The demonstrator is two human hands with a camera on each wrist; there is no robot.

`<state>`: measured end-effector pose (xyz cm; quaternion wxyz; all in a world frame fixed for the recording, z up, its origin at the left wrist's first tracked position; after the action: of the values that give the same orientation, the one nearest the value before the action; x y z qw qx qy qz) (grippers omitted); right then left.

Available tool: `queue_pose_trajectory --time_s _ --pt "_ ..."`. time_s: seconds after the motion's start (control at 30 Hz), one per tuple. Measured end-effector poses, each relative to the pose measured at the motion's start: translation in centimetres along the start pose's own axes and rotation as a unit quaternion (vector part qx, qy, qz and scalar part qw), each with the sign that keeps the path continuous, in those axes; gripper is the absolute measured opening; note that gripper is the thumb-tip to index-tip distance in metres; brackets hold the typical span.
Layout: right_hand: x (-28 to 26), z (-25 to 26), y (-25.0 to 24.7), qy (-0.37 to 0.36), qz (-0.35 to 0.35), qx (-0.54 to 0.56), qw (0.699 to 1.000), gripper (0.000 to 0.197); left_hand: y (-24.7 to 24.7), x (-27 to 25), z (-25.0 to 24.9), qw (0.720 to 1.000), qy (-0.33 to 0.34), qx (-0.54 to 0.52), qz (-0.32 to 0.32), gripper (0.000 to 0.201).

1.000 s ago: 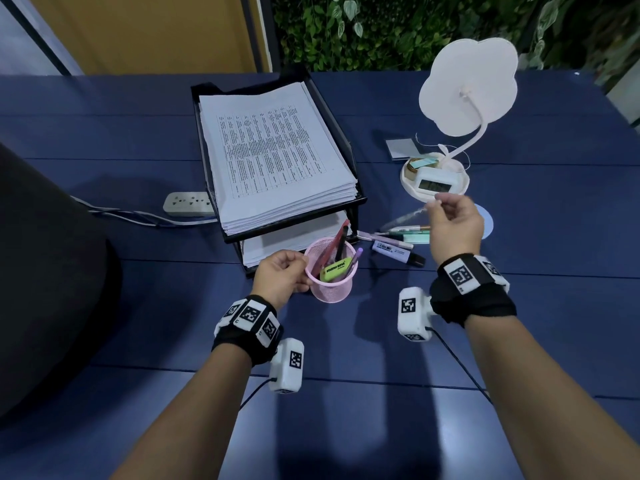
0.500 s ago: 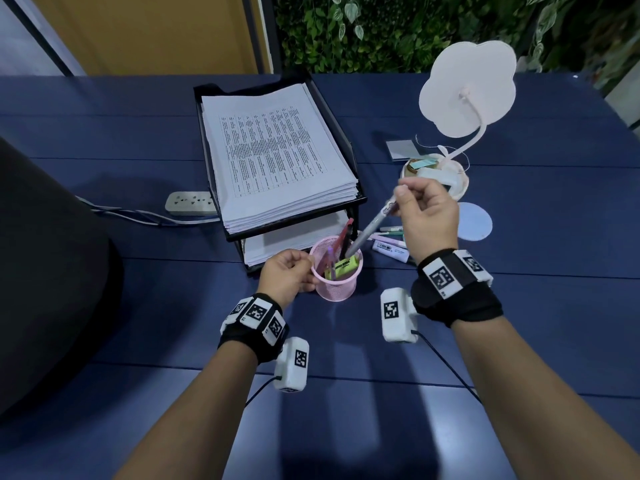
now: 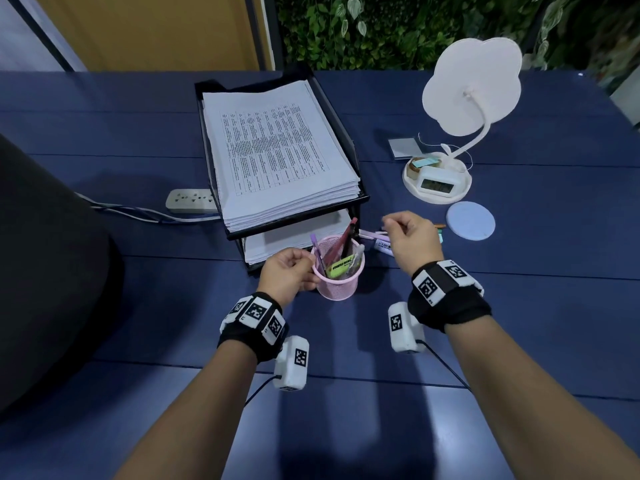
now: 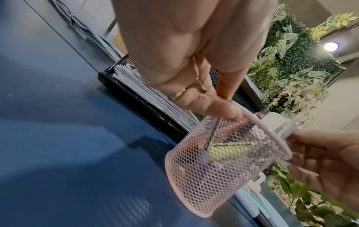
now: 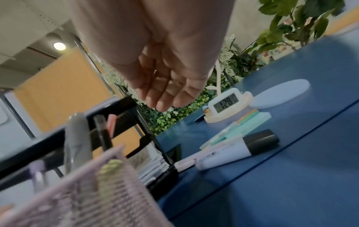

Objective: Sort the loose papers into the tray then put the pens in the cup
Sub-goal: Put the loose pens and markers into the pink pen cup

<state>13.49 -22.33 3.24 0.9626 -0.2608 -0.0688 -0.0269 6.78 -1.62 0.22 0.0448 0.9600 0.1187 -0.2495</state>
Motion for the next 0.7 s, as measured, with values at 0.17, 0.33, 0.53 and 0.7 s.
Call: queue_pose_trajectory --time_s 0.17,0.33,0.53,0.7 --pt "0.3 -3.8 0.5 0.063 0.068 -0.172 0.981 0.026 0.1 0.1 -0.3 1.000 0.000 0.002 -0.001 0.017" --pt "-0.6 -6.2 2.0 0.059 0.185 -0.355 0.915 0.027 0.1 0.2 -0.4 1.000 -0.003 0.006 -0.002 0.018" --pt "-0.8 -6.2 2.4 0.054 0.196 -0.390 0.898 0.022 0.0 0.2 -0.3 1.000 -0.002 -0.001 0.002 0.017" --pt "-1.1 -6.1 2.6 0.081 0.214 -0.373 0.899 0.018 0.0 0.3 -0.3 1.000 -0.003 0.000 0.003 0.015"
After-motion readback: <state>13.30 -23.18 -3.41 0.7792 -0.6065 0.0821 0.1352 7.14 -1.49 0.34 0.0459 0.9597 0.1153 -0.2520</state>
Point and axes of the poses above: each hand's wrist, its own x-axis towards the middle knuckle, its own y-axis out of the palm, z = x × y, the point moved 3 cm from there along x, towards the middle knuckle, and after that the axes turned 7 degrees about -y, right-handed, at the moved point
